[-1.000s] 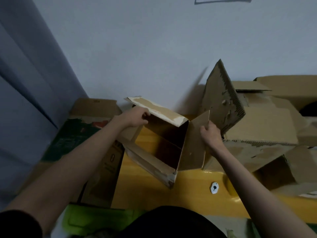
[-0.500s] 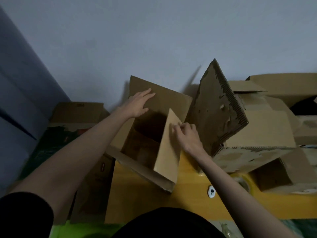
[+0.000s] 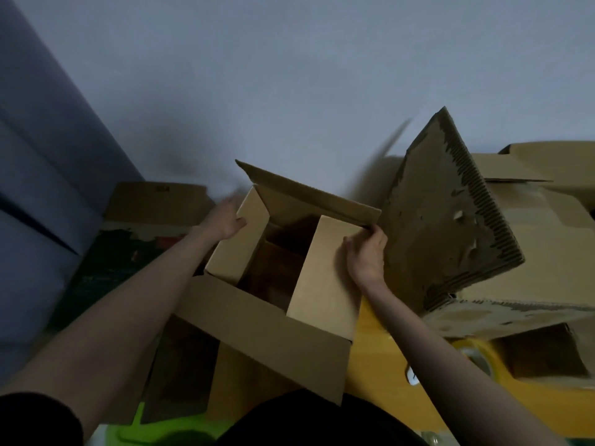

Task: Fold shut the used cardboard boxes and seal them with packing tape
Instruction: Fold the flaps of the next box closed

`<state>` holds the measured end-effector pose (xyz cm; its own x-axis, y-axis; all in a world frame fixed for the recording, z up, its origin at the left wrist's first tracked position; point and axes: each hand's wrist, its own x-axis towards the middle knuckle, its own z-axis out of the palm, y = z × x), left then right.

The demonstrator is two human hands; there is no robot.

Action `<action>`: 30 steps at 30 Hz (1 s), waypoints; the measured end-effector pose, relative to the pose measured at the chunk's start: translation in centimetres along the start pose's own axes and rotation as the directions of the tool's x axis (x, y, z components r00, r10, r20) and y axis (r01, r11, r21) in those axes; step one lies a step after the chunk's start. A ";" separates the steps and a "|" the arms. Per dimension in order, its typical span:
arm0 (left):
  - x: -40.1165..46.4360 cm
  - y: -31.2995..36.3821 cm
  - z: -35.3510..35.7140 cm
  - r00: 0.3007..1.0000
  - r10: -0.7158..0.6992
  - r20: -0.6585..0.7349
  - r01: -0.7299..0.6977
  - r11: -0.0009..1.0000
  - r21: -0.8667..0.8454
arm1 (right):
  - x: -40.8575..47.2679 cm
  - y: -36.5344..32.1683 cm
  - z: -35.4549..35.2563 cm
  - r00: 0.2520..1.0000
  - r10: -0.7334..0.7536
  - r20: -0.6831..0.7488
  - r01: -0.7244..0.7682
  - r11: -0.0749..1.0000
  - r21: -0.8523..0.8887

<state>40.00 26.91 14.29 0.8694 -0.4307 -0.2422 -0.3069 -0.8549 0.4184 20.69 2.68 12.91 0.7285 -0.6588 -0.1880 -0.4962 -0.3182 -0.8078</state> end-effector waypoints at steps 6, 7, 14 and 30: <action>-1.2 -1.0 2.0 0.995 -0.100 0.022 0.100 0.995 0.004 | 2.4 -0.1 0.0 0.996 0.061 -0.068 -0.065 0.996 -0.065; -1.6 -1.0 1.9 0.996 -0.080 0.037 0.080 0.997 -0.012 | 2.7 0.0 -0.1 0.995 0.073 -0.072 -0.078 0.994 -0.071; -2.7 1.3 0.5 0.968 -0.068 -0.243 -0.007 0.956 -0.294 | 3.0 -0.8 -0.4 0.980 -0.038 -0.196 0.071 0.984 0.161; 1.1 6.2 4.7 0.880 0.318 0.354 -0.463 0.401 0.790 | 8.6 -1.6 -0.7 0.977 0.060 -0.203 -0.016 0.978 0.210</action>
<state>37.20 19.80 12.51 0.5302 -0.7531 -0.3896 -0.8316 -0.3723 -0.4120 27.41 -2.94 13.03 0.5863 -0.8014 -0.1182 -0.3973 -0.1573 -0.9041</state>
